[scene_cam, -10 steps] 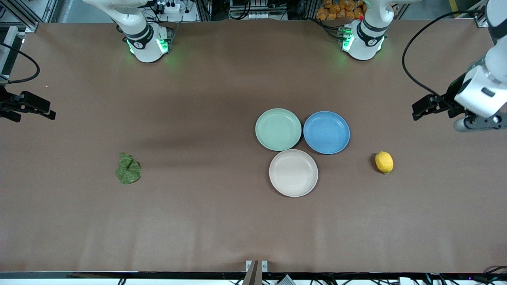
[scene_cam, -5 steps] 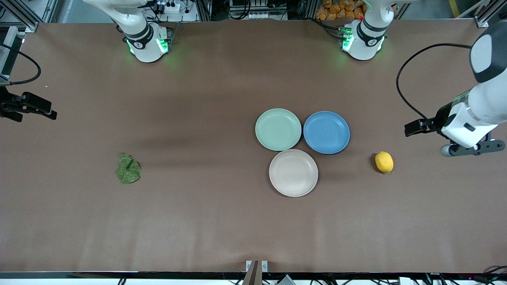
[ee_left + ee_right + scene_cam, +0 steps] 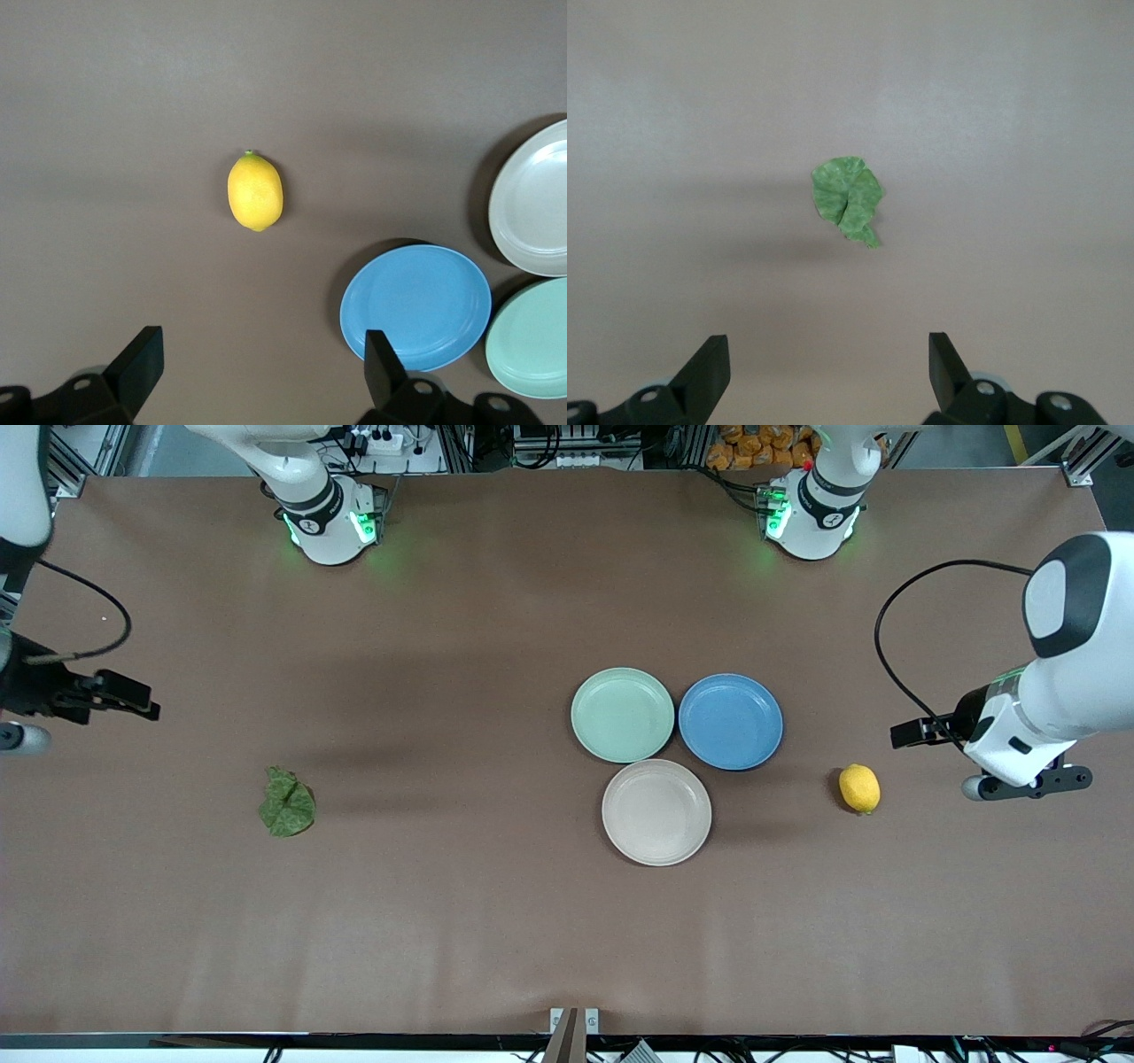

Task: Place lemon and lettuce in plates
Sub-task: 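Reach the left gripper to the lemon while the right gripper reaches the lettuce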

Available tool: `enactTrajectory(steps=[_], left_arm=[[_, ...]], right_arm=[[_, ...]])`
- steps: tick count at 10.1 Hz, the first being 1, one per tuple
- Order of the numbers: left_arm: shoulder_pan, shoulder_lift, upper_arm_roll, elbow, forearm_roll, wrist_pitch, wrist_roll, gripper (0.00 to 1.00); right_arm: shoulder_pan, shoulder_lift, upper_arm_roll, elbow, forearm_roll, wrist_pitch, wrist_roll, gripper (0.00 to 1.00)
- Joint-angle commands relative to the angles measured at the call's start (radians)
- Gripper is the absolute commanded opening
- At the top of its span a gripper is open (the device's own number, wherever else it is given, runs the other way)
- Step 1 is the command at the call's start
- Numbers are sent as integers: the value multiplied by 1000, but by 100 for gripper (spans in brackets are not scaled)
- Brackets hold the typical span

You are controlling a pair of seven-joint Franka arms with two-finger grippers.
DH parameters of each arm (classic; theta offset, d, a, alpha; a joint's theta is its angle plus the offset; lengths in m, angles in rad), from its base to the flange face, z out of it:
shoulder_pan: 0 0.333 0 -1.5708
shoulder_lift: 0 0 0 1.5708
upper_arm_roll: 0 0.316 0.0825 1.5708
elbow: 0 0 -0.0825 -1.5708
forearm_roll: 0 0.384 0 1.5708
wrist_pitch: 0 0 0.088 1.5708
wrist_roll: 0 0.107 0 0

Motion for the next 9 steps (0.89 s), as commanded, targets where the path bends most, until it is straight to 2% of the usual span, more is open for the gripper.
enactTrajectory(steps=[1,4,7,9], left_arm=[[18,38,-1,-3,-18,32,-13,100],[20,90,-1,-10,-11,79,-56,100],[37,99,-1,-117,-9,251,-56,100],[37,130,-1,-133,-11,280,-61,100]], right_arm=[[-7,-5,7,-60,4,55,-4,99],[-7,23,7,-60,4,62,-4,98],[-7,26,7,-133,3,150,-4,98],[-7,27,7,-173,3,199,-4,98]])
